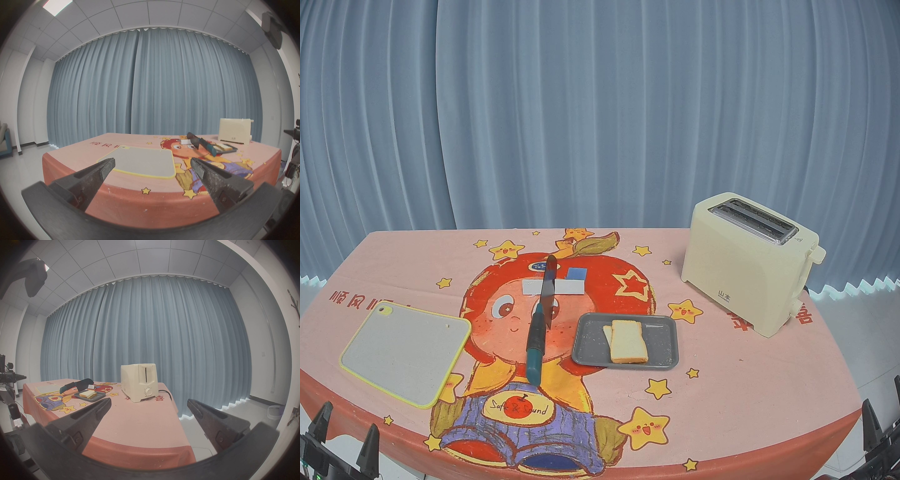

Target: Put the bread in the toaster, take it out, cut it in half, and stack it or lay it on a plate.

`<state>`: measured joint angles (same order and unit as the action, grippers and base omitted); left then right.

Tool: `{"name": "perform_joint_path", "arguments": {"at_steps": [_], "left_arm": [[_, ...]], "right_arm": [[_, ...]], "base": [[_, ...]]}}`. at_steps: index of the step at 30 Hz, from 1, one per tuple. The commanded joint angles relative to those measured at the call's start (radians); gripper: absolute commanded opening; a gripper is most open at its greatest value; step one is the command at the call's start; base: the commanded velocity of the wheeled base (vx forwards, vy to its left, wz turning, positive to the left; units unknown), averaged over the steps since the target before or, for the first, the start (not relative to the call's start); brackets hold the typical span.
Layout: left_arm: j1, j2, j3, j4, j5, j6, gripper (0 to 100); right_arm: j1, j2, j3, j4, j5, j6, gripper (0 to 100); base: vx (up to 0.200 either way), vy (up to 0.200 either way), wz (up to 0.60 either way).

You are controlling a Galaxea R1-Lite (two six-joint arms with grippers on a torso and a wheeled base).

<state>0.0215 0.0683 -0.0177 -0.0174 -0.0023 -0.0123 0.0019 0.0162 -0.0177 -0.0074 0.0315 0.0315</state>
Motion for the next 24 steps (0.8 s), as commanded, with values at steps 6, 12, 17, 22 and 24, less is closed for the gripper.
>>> {"name": "perform_joint_path", "arguments": {"at_steps": [6,12,17,22,24], "left_arm": [[-0.026,-0.048,0.018,0.016,-0.011,0.025,100],[-0.026,-0.048,0.018,0.013,0.012,0.000,100],[-0.026,-0.048,0.018,0.011,0.035,-0.020,100],[-0.026,-0.048,0.018,0.014,0.025,0.002,100],[-0.026,-0.048,0.018,0.014,0.025,0.003,100]], "right_arm": [[0.000,-0.016,0.018,0.000,0.001,-0.001,100],[0.001,-0.016,0.018,0.000,0.001,0.001,100],[0.000,-0.016,0.018,0.000,0.001,0.001,100],[0.000,-0.016,0.018,0.000,0.001,0.001,100],[0.001,-0.016,0.018,0.000,0.001,0.001,100]], "base": [[0.000,0.000,0.00],[0.000,0.000,0.00],[0.000,0.000,0.00],[0.000,0.000,0.00],[0.000,0.000,0.00]]}}
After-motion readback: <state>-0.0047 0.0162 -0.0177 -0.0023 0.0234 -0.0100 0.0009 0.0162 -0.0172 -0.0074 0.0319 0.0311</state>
